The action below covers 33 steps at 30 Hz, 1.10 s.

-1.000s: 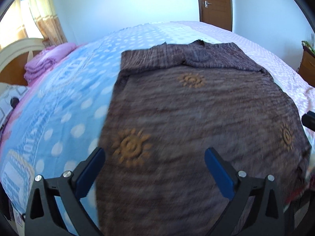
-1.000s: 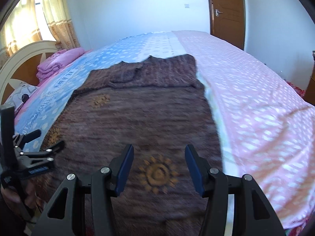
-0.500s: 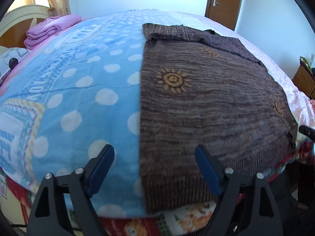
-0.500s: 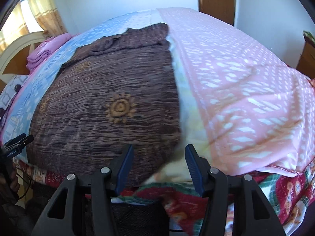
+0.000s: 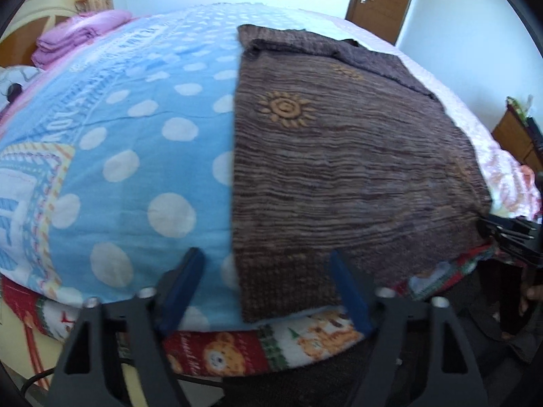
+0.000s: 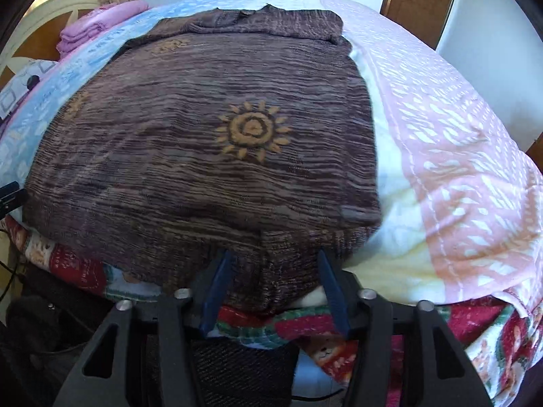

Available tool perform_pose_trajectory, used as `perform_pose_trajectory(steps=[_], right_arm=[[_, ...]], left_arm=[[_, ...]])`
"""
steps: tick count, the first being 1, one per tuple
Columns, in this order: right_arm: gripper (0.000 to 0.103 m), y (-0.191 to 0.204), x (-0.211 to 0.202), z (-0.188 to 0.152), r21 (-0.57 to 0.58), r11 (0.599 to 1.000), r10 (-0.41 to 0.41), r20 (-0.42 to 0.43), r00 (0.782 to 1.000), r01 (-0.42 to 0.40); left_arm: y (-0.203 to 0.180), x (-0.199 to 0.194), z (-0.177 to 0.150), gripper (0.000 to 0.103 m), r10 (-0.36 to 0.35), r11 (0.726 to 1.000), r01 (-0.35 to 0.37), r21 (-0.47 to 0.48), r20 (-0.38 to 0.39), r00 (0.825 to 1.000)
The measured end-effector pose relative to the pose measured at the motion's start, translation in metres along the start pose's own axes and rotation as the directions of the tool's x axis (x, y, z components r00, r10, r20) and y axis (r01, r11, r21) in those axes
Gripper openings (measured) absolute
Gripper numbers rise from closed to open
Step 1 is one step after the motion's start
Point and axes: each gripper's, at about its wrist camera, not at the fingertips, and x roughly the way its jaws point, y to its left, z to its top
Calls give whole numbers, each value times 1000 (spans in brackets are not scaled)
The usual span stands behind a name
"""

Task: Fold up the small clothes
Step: 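Grasp the sweater hem with both grippers, then lift the hem with both grippers and fold it toward the collar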

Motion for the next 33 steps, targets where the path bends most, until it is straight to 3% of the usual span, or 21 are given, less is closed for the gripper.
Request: perform_pose_trajectory(steps=[2, 3, 6, 8, 9, 12, 18, 21, 26, 33], right_arm=[[14, -9, -1, -1, 19, 1000, 3, -13, 1000, -2], [10, -15, -2, -1, 42, 999, 18, -16, 1000, -18], [8, -33, -7, 0, 151, 983, 110, 2, 994, -109], [7, -43, -18, 1, 202, 963, 170, 59, 984, -179], [7, -46, -24, 3, 212, 956, 190, 86, 978, -204], [7, -47, -45, 10, 215, 945, 211, 175, 962, -246], [7, -48, -46, 27, 224, 939, 210, 224, 952, -260], [7, -49, -42, 37, 243, 927, 225, 246, 943, -285], [7, -54, -39, 64, 241, 924, 227, 280, 933, -297], [7, -68, -10, 117, 273, 921, 191, 310, 931, -280]], left_arm=[[1, 1, -1, 54, -29, 999, 29, -14, -16, 999], [2, 2, -2, 50, -39, 999, 39, -23, -23, 999], [6, 3, -2, 40, -47, 998, 46, -46, -26, 999], [7, 3, -1, 26, -63, 996, 61, -59, -29, 998], [8, 4, -1, 12, -70, 996, 67, -65, -34, 997], [7, 6, -1, 12, -73, 996, 70, -62, -45, 996], [-2, 8, 0, 17, -25, 1000, 24, -9, -55, 998], [0, 9, 6, 12, -40, 999, 39, -27, -64, 997], [-13, 2, 37, 11, -33, 999, 33, 25, -24, 999], [-33, 12, 110, 11, -42, 994, 35, 101, 67, 997]])
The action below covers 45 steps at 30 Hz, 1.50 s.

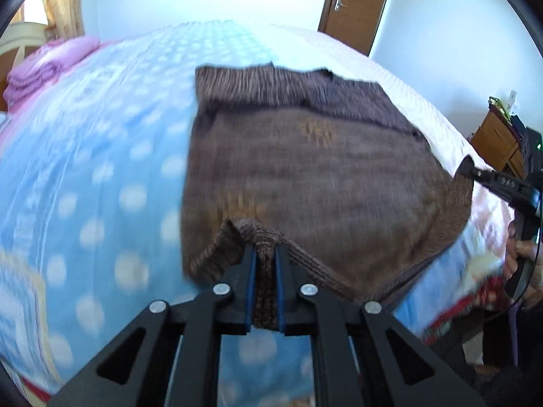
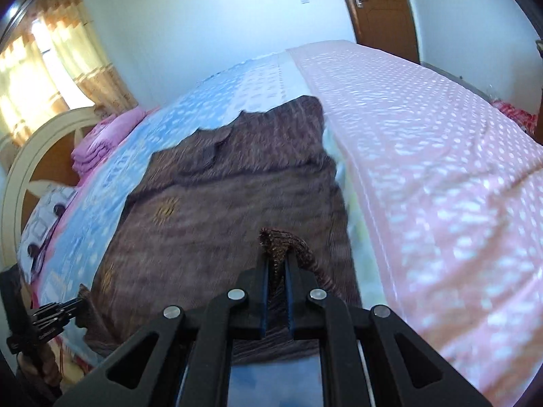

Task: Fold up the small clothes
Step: 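Lift the hem with both grippers and fold it toward the collar, then lay the hem on the sweater and open the right gripper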

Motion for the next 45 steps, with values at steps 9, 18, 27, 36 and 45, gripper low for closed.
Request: perform_pose_trajectory(steps=[9, 18, 27, 36, 45], right_arm=[[7, -21, 58, 15, 61, 990, -122, -29, 992, 124], [7, -16, 62, 18, 42, 990, -135, -36, 990, 136], [7, -14, 62, 18, 32, 990, -135, -48, 990, 136], [8, -15, 64, 16, 32, 990, -138, -49, 989, 140], [8, -16, 63, 16, 40, 990, -134, -48, 990, 136]], left_arm=[[54, 9, 62, 73, 73, 997, -71, -28, 47, 996], [45, 17, 32, 76, -24, 978, 31, 204, -34, 999], [42, 22, 7, 76, 59, 895, -8, 447, -100, 993], [-1, 58, 44, 76, -10, 835, 42, 548, -62, 998], [37, 87, 69, 76, -154, 953, 179, 246, -120, 981]])
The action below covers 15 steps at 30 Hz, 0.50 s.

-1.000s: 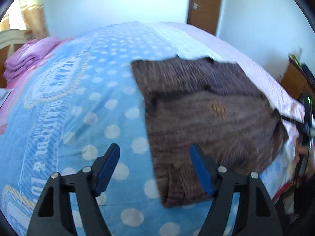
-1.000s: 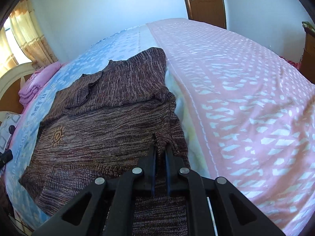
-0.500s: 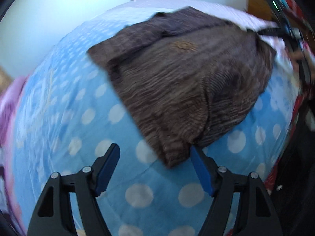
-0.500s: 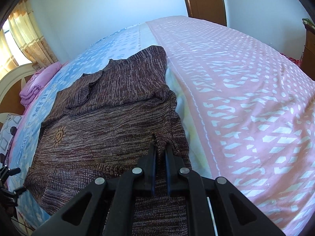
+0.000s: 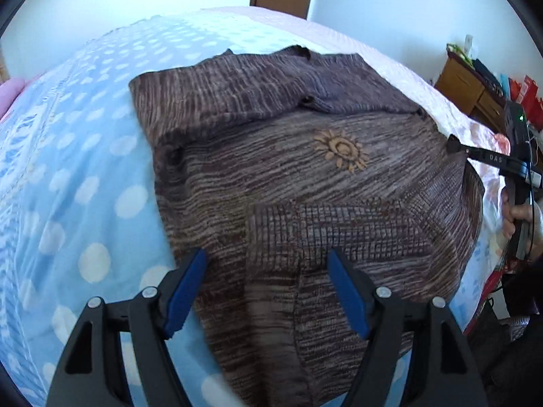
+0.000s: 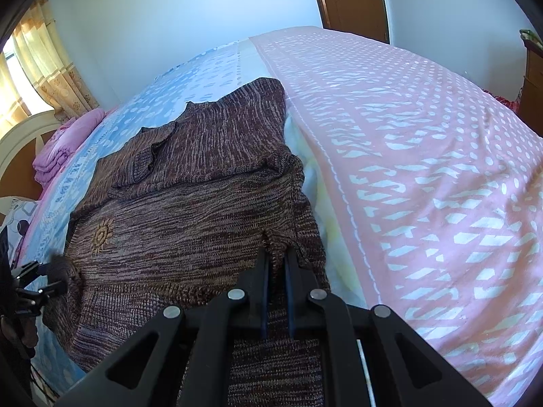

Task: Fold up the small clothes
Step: 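Lay the hem on the sweater and open the right gripper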

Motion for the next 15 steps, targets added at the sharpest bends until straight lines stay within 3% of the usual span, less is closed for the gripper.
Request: perform_pose_trajectory(steps=[6, 11, 12, 14, 15], right_arm=[[9, 1, -2, 2, 1, 999, 40, 10, 999, -40], [14, -8, -33, 15, 45, 989, 133, 113, 985, -139], [18, -12, -42, 18, 47, 990, 128, 144, 981, -137], [56, -21, -58, 24, 50, 992, 102, 198, 975, -114], [60, -26, -64, 25, 51, 994, 87, 215, 973, -100]], left_arm=[[-13, 2, 1, 76, 6, 1000, -6, 6, 23, 1000], [-10, 8, 5, 74, 6, 999, -4, -32, 41, 999], [-10, 7, 4, 72, 10, 999, -8, -40, 47, 999], [-10, 5, 1, 66, 8, 999, -5, -53, 61, 998], [-9, 3, 0, 63, 7, 998, -3, -63, 64, 998]])
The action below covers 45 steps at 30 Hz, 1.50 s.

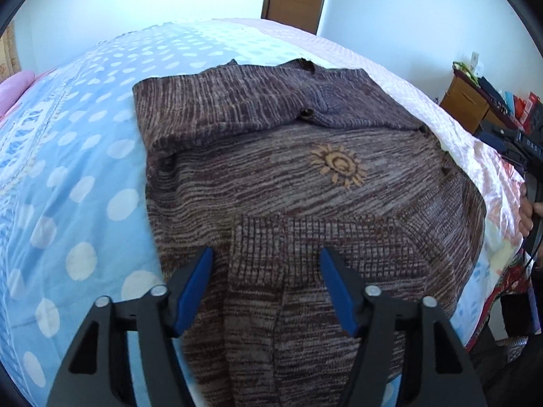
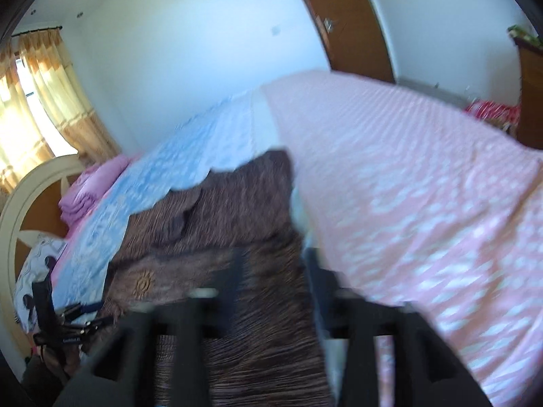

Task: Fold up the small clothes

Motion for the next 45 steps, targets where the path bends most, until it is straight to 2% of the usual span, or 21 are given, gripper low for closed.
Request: perform_pose_trajectory(steps=[2, 5, 7, 10, 14, 16, 17, 18, 19, 20, 21, 22, 25, 30, 36, 39, 45], right_arm=[[61, -7, -6, 3, -22, 1000, -16, 10, 1000, 16], [59, -4, 4, -2, -91, 995, -36, -62, 997, 30], [56, 4, 17, -8, -153, 988, -44, -111, 993, 27], [56, 24, 45, -23, -274, 961, -90, -160, 983, 43], [56, 43, 70, -41, -388, 921, -129, -214, 968, 37], [52, 51, 74, -47, -447, 893, -158, -196, 968, 56], [34, 51, 73, -48, -452, 891, -152, -203, 967, 46], [25, 51, 70, -48, -442, 897, -136, -214, 967, 29], [14, 51, 69, -47, -437, 899, -137, -212, 968, 32], [11, 51, 67, -48, -442, 896, -146, -209, 967, 39], [11, 50, 64, -47, -439, 898, -144, -210, 967, 38], [10, 50, 61, -46, -429, 903, -139, -207, 968, 38], [10, 47, 43, -40, -370, 929, -96, -175, 980, 25], [10, 47, 16, -19, -272, 962, -29, -86, 996, 5], [10, 59, 4, 6, -263, 965, -23, -5, 1000, 21], [10, 69, 11, 19, -292, 956, -36, 12, 999, 38], [10, 84, 27, 45, -347, 935, -58, 49, 997, 72]], left_arm=[[1, -3, -1, 55, -7, 1000, 7, -28, 6, 1000], [0, -6, -2, 54, -28, 998, 29, -47, 9, 1000], [-5, -3, -1, 55, -14, 1000, 14, -24, 0, 1000], [-6, 0, 2, 60, -5, 1000, 5, -21, -2, 1000], [-3, 1, 2, 62, -16, 999, 16, -43, 5, 1000], [-7, 2, 0, 64, -3, 1000, 3, -30, 14, 1000], [-9, 1, -1, 64, 8, 1000, -7, -22, 18, 1000], [-11, 1, -1, 62, 17, 1000, -16, -17, 22, 1000], [-14, 1, -2, 55, 26, 1000, -26, -15, 28, 999], [-14, -1, -3, 46, 27, 1000, -26, -15, 31, 999], [-15, -3, -3, 26, 32, 999, -31, -16, 35, 999], [-15, -6, -3, 13, 46, 999, -45, -23, 41, 998], [-9, -18, -3, 13, 10, 997, -5, -75, 64, 998], [-13, -42, 7, 13, 44, 993, -28, -112, 137, 990], [-2, -56, 35, 13, 126, 976, -89, -197, 182, 975], [8, -51, 47, 13, 177, 962, -133, -237, 176, 968], [30, -38, 71, 13, 224, 942, -167, -291, 174, 959]])
